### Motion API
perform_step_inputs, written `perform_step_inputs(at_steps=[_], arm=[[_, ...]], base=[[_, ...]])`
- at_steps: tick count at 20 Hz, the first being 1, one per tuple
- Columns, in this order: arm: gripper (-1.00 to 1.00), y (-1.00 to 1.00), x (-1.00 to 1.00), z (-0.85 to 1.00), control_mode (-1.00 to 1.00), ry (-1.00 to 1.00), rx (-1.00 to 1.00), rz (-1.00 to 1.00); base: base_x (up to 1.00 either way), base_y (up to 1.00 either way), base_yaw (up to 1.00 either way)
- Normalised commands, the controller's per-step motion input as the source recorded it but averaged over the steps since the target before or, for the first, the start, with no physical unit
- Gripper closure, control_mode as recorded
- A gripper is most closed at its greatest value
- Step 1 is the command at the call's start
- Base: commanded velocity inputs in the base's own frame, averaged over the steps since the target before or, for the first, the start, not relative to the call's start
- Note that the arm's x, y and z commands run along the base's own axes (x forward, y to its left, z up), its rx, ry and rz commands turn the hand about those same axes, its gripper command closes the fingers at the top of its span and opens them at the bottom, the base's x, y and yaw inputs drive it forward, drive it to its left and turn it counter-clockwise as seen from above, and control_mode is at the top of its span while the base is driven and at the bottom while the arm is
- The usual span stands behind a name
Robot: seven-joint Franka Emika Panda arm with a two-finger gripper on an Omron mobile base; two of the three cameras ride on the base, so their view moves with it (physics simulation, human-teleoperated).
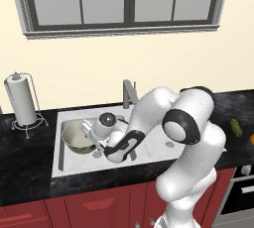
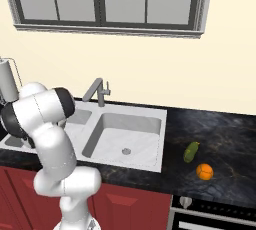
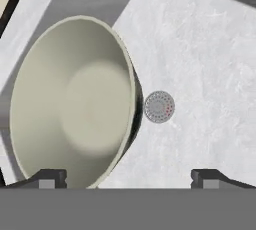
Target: Remove the cucumber and orange from the sink. Then move the bowl and cup from the counter to the sink for washing.
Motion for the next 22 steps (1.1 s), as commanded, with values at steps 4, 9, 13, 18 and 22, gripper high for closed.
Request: perform_step_inputs(at_steps=[4, 9, 13, 18, 22], arm=[[-1.00, -0.08, -0.07, 0.44, -1.00, 0.00, 0.00, 0.05], [-1.00, -0.04, 0.00, 0.49, -1.00, 0.00, 0.00, 0.05], [-1.00, 0.00, 0.00, 0.54, -1.00, -0.02, 0.00, 0.02], [-1.00, 0.00, 0.04, 0.56, -1.00, -0.01, -0.01, 0.00], [-1.00, 0.00, -0.01, 0.47, -1.00, -0.01, -0.05, 0.00]], base=[[0.00, 0.00, 0.00], [0.00, 0.00, 0.00], [0.00, 0.00, 0.00], [0.00, 0.00, 0.00], [0.00, 0.00, 0.00]])
